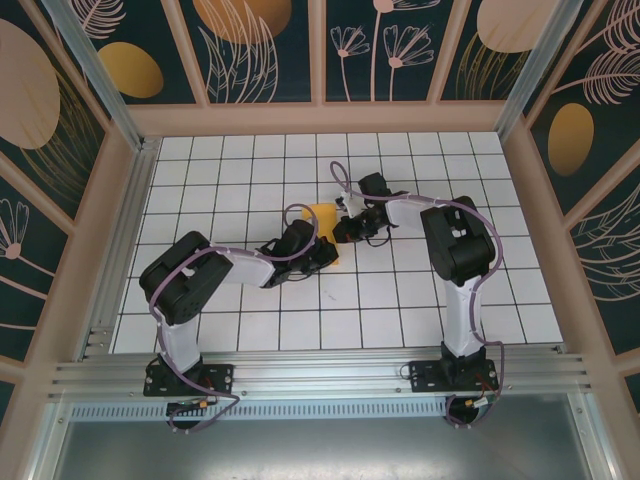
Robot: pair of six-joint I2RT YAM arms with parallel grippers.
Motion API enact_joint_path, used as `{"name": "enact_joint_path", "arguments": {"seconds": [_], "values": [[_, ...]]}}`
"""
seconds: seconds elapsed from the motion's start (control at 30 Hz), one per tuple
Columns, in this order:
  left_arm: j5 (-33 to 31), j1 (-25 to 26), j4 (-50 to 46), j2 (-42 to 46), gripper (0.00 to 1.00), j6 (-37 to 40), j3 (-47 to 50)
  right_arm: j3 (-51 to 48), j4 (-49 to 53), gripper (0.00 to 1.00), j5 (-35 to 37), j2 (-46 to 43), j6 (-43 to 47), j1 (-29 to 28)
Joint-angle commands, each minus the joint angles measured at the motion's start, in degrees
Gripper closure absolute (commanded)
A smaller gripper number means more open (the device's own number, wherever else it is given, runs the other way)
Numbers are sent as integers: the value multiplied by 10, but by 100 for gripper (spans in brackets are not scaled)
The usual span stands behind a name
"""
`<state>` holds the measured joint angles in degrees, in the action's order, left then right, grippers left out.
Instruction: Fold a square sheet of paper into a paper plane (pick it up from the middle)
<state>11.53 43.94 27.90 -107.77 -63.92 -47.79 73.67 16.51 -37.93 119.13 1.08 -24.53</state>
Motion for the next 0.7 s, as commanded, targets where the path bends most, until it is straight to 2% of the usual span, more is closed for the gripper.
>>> {"name": "enact_joint_path", "arguments": {"seconds": [0.0,0.27,0.67], "values": [[10,5,6,3,95,6,1,4,20,100,36,1,1,-7],[26,12,-5,-35,95,9,-19,2,21,100,37,2,1,-7],[-4,14,-43,-55,96,18,-20,-1,21,100,41,1,0,-8]]}}
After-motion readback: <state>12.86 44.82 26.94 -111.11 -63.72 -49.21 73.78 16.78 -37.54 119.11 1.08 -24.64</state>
